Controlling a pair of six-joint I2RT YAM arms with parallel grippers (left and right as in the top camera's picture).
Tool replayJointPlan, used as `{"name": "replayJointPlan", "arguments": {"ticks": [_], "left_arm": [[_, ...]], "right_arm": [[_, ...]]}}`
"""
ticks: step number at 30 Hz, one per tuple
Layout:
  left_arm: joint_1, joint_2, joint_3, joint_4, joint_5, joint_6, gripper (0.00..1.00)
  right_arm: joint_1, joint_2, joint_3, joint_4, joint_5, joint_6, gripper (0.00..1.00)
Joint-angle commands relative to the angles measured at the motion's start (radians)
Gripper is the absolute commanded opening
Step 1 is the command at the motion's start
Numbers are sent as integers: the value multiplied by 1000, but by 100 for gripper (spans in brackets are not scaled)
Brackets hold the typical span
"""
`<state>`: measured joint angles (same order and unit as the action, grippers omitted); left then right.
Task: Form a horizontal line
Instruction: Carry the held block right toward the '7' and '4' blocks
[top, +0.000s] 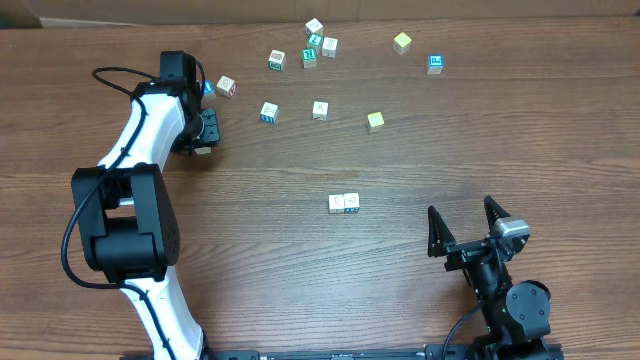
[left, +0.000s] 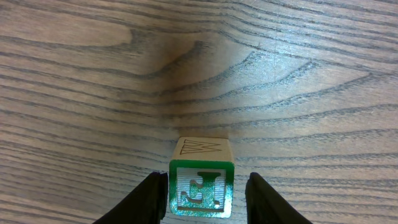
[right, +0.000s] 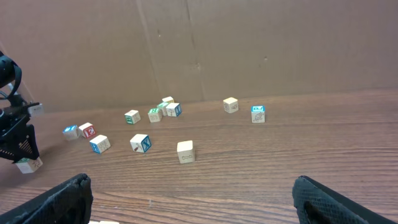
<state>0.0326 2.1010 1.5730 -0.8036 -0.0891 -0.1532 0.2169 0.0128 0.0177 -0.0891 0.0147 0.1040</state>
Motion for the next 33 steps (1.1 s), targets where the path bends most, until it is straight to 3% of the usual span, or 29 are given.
{"name": "replayJointPlan", "arguments": {"ticks": [1,6,22,33], "left_arm": [[-7,-12,-9,2,12,15,36],[-7,-12,-24,10,12,15,32],[-7,-12,-67,109,11,16,40],[-7,-13,-63,112,12,15,25]], "right_arm": [[5,-10,-10,6,2,-4,100],[5,-10,-10,6,2,-4,100],[5,-10,-10,6,2,-4,100],[5,-10,-10,6,2,-4,100]]}}
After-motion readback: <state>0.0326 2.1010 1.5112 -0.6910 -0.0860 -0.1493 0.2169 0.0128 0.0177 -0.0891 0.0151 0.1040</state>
